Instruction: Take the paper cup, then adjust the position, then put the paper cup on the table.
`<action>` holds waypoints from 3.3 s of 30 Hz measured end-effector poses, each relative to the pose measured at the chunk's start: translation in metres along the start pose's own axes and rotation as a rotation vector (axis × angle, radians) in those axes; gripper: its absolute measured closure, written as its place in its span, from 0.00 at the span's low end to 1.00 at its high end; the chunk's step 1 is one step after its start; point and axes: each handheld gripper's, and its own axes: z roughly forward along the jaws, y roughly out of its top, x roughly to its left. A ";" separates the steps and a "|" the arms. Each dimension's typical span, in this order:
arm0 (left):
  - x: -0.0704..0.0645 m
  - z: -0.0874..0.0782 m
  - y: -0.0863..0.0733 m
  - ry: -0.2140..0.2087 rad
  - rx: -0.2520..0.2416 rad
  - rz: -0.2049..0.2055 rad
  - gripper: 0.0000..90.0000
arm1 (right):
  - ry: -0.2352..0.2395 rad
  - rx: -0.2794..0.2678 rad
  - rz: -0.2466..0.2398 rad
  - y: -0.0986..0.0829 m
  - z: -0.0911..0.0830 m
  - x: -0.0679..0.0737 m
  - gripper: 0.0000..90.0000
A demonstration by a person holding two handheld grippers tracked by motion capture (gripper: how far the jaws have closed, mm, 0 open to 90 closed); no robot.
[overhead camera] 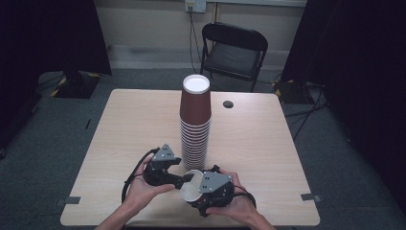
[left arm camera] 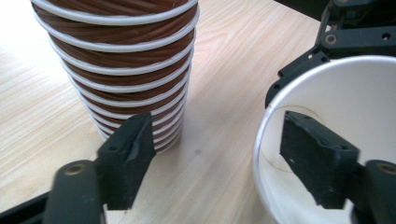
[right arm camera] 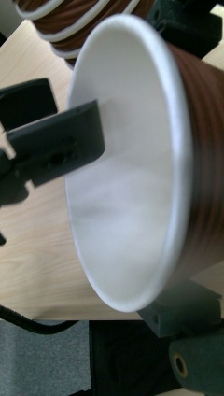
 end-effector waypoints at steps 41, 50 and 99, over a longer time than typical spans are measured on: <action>0.032 -0.042 -0.062 0.171 -0.126 0.023 0.17 | -0.129 -0.152 0.313 -0.027 -0.036 -0.039 0.12; 0.041 -0.040 -0.071 0.195 -0.105 0.001 0.17 | -0.186 -0.182 0.388 -0.031 -0.046 -0.053 0.12; 0.047 -0.034 -0.075 0.185 -0.075 -0.048 0.18 | -0.455 -0.214 0.624 -0.051 -0.020 -0.165 0.11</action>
